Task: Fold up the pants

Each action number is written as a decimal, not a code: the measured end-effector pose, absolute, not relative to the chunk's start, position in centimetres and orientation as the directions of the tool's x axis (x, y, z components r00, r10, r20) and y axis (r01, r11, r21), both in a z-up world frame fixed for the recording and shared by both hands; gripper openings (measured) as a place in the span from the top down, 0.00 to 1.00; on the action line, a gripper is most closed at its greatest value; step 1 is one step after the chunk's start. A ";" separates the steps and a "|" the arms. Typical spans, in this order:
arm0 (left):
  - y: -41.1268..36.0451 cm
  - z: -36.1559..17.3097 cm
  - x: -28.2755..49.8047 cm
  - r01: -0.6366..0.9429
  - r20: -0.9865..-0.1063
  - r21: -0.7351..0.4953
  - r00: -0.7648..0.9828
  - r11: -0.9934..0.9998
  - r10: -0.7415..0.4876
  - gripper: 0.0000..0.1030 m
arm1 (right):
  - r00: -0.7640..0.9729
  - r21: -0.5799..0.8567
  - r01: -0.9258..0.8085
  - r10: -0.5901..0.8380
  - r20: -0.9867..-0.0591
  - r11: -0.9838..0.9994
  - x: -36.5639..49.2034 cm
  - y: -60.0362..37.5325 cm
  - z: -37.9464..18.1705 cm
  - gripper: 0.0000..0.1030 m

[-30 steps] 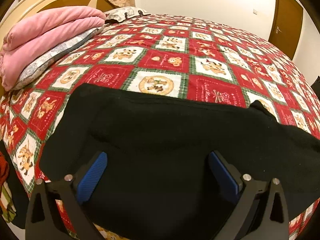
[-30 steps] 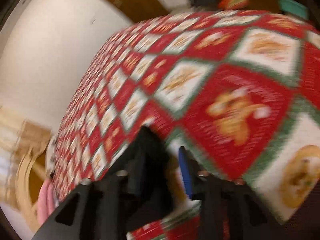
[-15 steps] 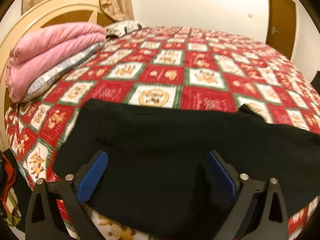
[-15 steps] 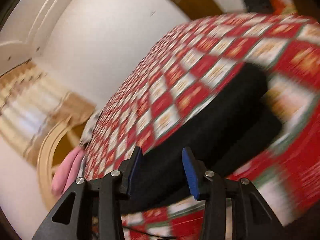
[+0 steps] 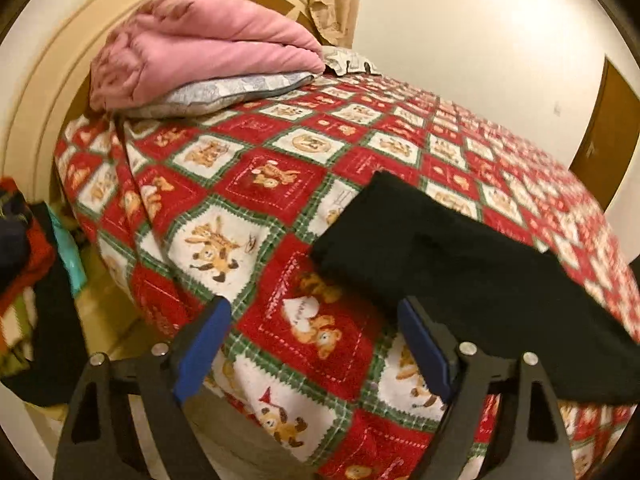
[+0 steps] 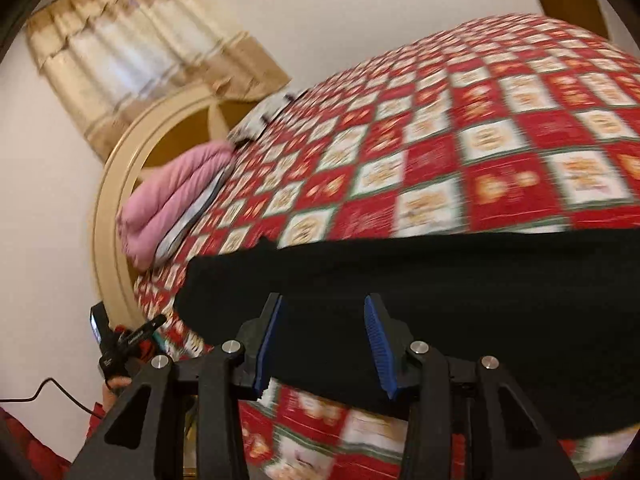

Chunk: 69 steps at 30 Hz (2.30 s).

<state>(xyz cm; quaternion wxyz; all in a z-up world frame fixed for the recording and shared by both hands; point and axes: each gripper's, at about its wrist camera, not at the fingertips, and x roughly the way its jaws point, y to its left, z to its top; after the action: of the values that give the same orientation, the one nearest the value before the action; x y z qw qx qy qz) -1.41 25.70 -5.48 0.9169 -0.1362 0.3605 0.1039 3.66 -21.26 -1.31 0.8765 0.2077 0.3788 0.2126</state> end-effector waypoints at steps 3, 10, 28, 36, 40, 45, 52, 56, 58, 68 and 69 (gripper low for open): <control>25.7 -5.6 -0.1 -0.276 -0.669 -0.221 0.741 0.935 0.061 0.16 | 0.595 0.519 -0.247 0.551 -0.585 0.818 4.4 -18.4 -1.9 0.58; 26.0 -7.9 3.1 -0.268 -0.689 -0.366 0.722 0.891 -0.066 0.38 | 0.573 0.509 -0.228 0.537 -0.619 0.830 4.3 -17.1 -2.9 0.58; 25.1 -5.5 4.4 -0.279 -0.662 -0.320 0.749 0.906 -0.003 0.86 | 0.549 0.519 -0.144 0.504 -0.666 0.843 4.6 -17.7 -5.4 0.58; 26.3 -5.6 6.0 -0.312 -0.701 -0.277 0.712 0.909 0.030 0.86 | 0.516 0.544 -0.202 0.561 -0.647 0.814 4.9 -14.8 -5.9 0.58; 26.2 -6.6 6.3 -0.321 -0.729 -0.239 0.683 0.916 0.049 0.85 | 0.469 0.573 -0.184 0.584 -0.663 0.798 5.2 -13.8 -8.1 0.57; 26.3 -6.1 6.1 -0.323 -0.741 -0.212 0.669 0.922 0.064 0.69 | 0.478 0.563 -0.201 0.582 -0.658 0.801 4.9 -13.4 -8.2 0.57; 24.1 -1.8 4.1 -0.393 -0.633 0.074 0.692 0.917 0.348 0.39 | 0.509 0.571 -0.261 0.614 -0.604 0.778 5.6 -13.2 -5.8 0.58; 20.5 -0.6 5.5 -0.260 -0.592 0.098 0.761 0.961 0.266 0.39 | 0.504 0.577 -0.358 0.672 -0.543 0.734 9.4 -11.1 -3.6 0.58; 19.2 -1.6 6.7 -0.247 -0.600 0.104 0.757 0.963 0.259 0.39 | 0.478 0.572 -0.407 0.700 -0.531 0.712 11.9 -9.4 -3.2 0.58; 19.0 -7.4 7.2 -0.336 -0.668 0.126 0.667 0.933 0.330 0.32 | 0.368 0.501 -0.463 0.672 -0.642 0.732 20.9 -2.7 -6.4 0.57; 19.0 -7.5 7.1 -0.333 -0.662 0.137 0.670 0.933 0.337 0.31 | 0.350 0.497 -0.467 0.669 -0.656 0.732 20.7 -2.6 -6.6 0.57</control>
<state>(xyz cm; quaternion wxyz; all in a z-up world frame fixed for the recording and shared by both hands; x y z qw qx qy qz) 7.14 18.97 -7.48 0.9137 0.0024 0.3627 0.1833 20.73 -2.64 -6.58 0.8140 0.1122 0.4508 0.3487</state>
